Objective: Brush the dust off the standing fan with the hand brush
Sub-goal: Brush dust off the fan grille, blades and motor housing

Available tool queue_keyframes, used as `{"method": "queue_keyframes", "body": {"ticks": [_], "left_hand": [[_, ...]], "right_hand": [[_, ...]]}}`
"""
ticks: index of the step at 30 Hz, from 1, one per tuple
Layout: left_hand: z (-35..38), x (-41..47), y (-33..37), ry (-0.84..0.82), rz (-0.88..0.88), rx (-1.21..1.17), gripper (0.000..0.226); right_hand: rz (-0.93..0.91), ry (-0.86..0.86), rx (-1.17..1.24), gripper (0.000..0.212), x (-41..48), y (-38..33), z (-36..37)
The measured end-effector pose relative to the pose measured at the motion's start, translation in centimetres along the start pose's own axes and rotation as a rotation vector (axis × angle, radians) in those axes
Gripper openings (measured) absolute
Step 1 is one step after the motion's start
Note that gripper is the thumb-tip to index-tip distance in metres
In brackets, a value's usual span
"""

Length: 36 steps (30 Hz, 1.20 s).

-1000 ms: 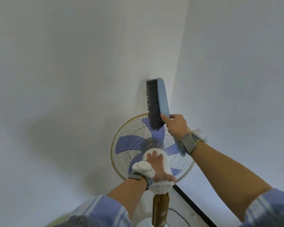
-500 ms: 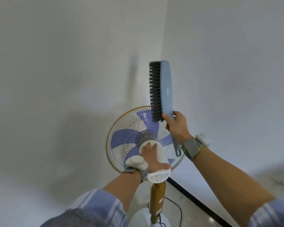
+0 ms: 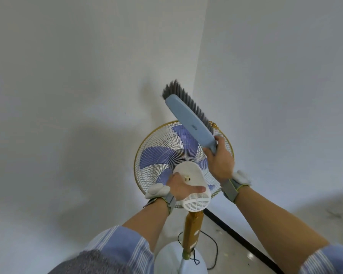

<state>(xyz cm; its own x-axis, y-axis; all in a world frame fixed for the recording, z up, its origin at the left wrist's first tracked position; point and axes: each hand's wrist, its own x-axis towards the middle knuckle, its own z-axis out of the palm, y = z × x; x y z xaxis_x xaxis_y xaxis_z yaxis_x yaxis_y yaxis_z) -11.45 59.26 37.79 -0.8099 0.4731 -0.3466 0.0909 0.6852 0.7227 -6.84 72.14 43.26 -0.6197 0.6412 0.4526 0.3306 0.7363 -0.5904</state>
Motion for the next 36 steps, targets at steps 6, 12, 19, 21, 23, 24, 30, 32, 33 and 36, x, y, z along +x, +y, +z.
{"method": "queue_keyframes", "body": {"ticks": [6,12,19,21,23,24,30,32,33,36], "left_hand": [[-1.2,-2.1,0.6,-0.024,-0.029,-0.040,0.114],[-2.2,-2.4,0.0,-0.038,-0.019,-0.068,0.084],[-1.9,-2.1,-0.1,-0.063,-0.043,-0.101,0.093],[-1.9,-2.3,0.0,-0.078,-0.045,-0.117,0.093],[-1.8,-2.3,0.2,-0.068,-0.036,-0.128,0.101],[-1.6,-2.3,0.3,-0.060,-0.029,-0.133,0.107],[-1.0,-1.8,1.0,-0.068,-0.039,-0.119,0.101],[-1.2,-1.6,1.0,-0.080,-0.084,-0.120,0.095],[-1.4,-1.7,0.9,-0.102,-0.114,-0.147,0.089],[-2.1,-2.0,0.5,-0.197,-0.214,-0.438,0.071]], "right_hand": [[0.049,-0.150,-0.137,0.043,0.2,1.0,1.4],[-0.037,-0.451,-0.086,0.041,-2.1,1.3,2.7],[0.075,-0.584,0.176,0.050,0.4,0.5,1.8],[0.119,-0.550,0.116,0.054,1.1,1.2,0.9],[0.132,-0.422,0.007,0.052,1.6,1.6,-0.2],[0.121,-0.347,-0.032,0.051,1.7,1.6,-0.7],[0.082,-0.155,0.118,0.058,2.0,-0.5,-1.1],[0.133,-0.172,0.320,0.061,2.0,-0.9,-1.3],[0.163,-0.195,0.415,0.060,1.9,-1.0,-1.4],[0.241,-0.294,0.588,0.052,1.3,-0.6,-2.0]]}}
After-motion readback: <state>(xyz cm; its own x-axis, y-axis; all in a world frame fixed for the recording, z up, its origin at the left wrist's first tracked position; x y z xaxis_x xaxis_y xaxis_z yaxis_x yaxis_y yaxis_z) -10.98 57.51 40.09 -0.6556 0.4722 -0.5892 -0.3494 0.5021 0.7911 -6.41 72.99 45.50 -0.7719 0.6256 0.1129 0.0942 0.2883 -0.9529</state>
